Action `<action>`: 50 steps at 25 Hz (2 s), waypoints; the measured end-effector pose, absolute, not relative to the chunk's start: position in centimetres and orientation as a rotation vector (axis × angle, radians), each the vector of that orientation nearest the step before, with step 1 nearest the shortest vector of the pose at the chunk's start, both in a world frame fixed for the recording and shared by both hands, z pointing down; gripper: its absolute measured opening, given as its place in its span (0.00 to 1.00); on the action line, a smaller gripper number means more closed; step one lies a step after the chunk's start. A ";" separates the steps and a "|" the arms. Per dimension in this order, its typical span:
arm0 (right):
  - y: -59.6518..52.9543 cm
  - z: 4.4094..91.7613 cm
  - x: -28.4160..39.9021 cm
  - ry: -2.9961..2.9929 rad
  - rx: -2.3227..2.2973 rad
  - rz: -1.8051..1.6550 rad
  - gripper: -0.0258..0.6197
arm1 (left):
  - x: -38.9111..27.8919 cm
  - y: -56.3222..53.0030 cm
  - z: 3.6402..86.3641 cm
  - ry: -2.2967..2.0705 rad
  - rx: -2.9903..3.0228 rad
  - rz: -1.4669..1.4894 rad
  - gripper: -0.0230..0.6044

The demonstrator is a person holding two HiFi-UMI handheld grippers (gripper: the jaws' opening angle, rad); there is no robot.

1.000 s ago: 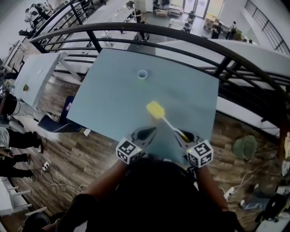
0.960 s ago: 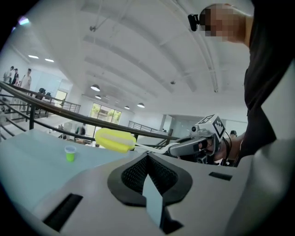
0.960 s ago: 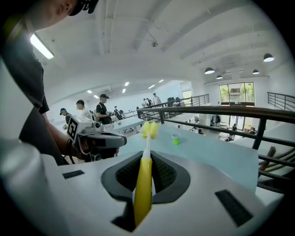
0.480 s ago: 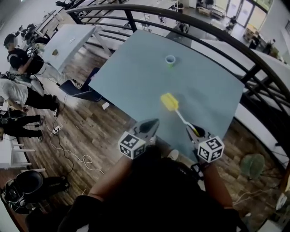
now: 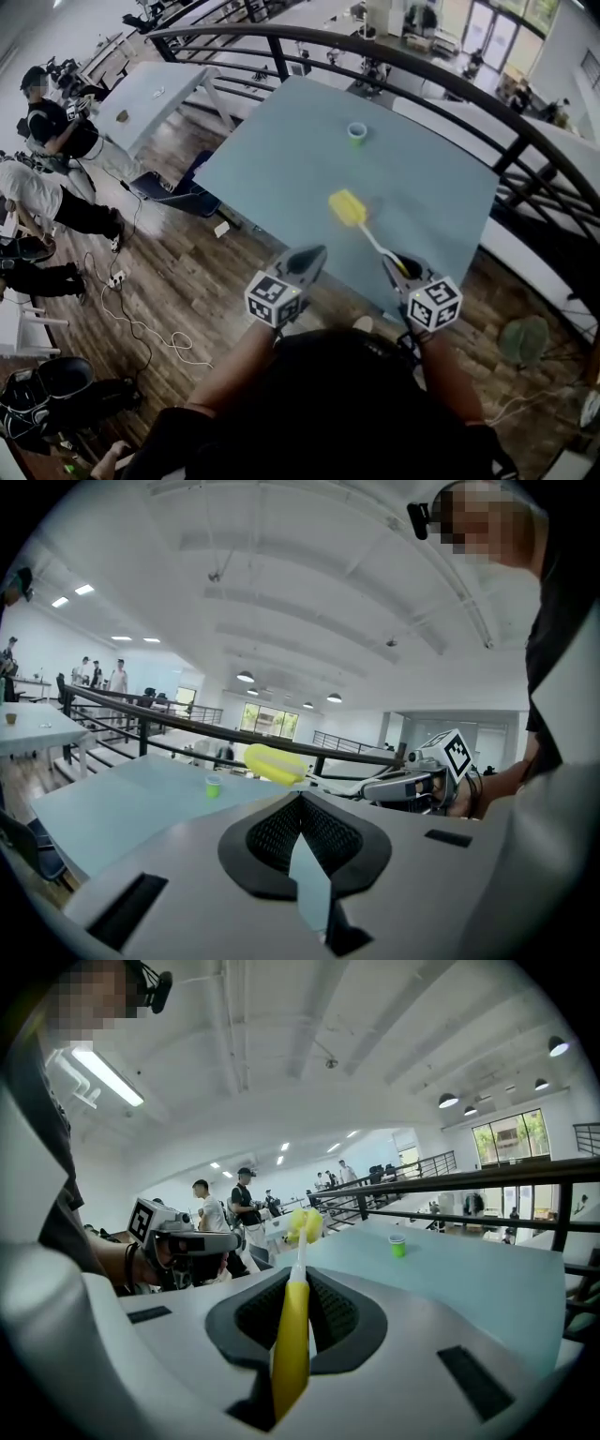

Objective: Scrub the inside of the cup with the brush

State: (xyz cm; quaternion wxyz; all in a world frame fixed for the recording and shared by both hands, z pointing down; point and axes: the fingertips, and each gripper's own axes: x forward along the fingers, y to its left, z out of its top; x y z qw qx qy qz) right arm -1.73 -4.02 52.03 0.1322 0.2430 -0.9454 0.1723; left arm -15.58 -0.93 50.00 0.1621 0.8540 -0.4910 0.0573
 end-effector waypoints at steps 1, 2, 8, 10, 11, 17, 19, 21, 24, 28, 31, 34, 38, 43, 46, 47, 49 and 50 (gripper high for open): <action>-3.2 51.7 -2.2 -2.755 0.714 0.497 0.10 | -16.0 -0.3 49.9 -1.390 2.436 0.148 0.03; -2.1 51.6 -2.7 -2.762 0.724 0.502 0.10 | -16.3 0.6 49.7 -1.376 2.440 0.130 0.03; 4.7 51.2 -4.2 -2.733 0.820 0.514 0.10 | -17.9 6.2 48.2 -1.320 2.549 0.142 0.03; 7.0 51.1 -5.3 -2.727 0.847 0.527 0.10 | -19.1 8.6 48.6 -1.301 2.554 0.156 0.03; 8.3 51.0 -5.8 -2.721 0.864 0.523 0.10 | -19.7 9.9 48.8 -1.289 2.557 0.168 0.03; 13.7 51.4 -7.0 -2.711 0.935 0.517 0.10 | -21.0 15.2 50.1 -1.211 2.575 0.187 0.03; 15.3 51.3 -7.2 -2.699 0.953 0.525 0.10 | -21.1 16.5 50.1 -1.189 2.590 0.178 0.03; 16.6 51.1 -7.1 -2.689 0.968 0.525 0.10 | -20.8 17.6 49.9 -1.166 2.606 0.171 0.03; 17.8 50.6 -6.6 -2.687 0.983 0.497 0.10 | -20.2 18.7 49.5 -1.158 2.627 0.166 0.03; 19.2 49.9 -5.3 -2.688 0.978 0.461 0.10 | -20.1 19.5 48.6 -1.213 2.617 0.150 0.03; 19.9 49.1 -4.0 -2.692 0.976 0.439 0.10 | -19.2 20.2 47.8 -1.236 2.623 0.129 0.03; 21.0 48.1 -2.3 -2.706 0.962 0.407 0.10 | -17.3 21.2 47.4 -1.244 2.622 0.117 0.03; 23.5 47.7 1.3 -2.706 0.943 0.375 0.10 | -12.5 23.4 47.6 -1.194 2.646 0.113 0.03; 26.9 48.4 6.3 -2.689 0.961 0.388 0.10 | -6.3 26.0 47.3 -1.160 2.682 0.132 0.03; 28.6 49.0 8.8 -2.687 0.967 0.400 0.10 | -3.6 27.7 47.4 -1.155 2.681 0.141 0.03; 29.1 49.1 9.5 -2.689 0.971 0.406 0.10 | -3.0 28.2 47.4 -1.155 2.678 0.141 0.03; 30.2 49.4 10.8 -2.693 0.973 0.417 0.10 | -1.8 29.2 47.8 -1.165 2.672 0.153 0.03; 30.6 49.6 11.4 -2.695 0.973 0.418 0.10 | -1.3 29.8 47.9 -1.172 2.671 0.158 0.03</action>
